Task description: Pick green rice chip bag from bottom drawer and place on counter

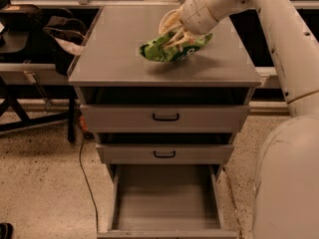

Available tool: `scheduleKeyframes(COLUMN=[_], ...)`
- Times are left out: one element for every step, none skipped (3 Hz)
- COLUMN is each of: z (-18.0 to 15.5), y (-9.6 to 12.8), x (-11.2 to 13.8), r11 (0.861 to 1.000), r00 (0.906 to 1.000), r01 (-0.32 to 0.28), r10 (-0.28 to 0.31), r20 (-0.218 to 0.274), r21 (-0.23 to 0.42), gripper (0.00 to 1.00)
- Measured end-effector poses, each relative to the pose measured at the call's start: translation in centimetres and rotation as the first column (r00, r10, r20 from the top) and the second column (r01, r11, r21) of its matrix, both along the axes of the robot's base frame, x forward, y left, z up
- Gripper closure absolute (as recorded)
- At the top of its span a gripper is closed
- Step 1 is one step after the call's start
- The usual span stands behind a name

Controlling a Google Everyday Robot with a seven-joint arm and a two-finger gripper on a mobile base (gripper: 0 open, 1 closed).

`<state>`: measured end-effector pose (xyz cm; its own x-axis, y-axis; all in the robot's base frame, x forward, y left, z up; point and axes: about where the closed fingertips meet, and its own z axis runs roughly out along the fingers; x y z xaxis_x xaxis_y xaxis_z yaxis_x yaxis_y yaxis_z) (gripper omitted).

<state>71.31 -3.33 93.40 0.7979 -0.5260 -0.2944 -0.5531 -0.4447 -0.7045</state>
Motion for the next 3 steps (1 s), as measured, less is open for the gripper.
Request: scheduleKeyframes(z=[0.0,0.0,-0.01], y=[0.0,0.01,0.01], x=[0.0,0.0,0.0], r11=[1.0,1.0,1.0], r00=[1.0,1.0,1.0], r01=[0.0,0.0,0.0], r10=[0.0,0.0,0.0], r20=[0.0,0.0,0.0], r21=[0.0,0.0,0.0], gripper=[0.5,0.27,0.04])
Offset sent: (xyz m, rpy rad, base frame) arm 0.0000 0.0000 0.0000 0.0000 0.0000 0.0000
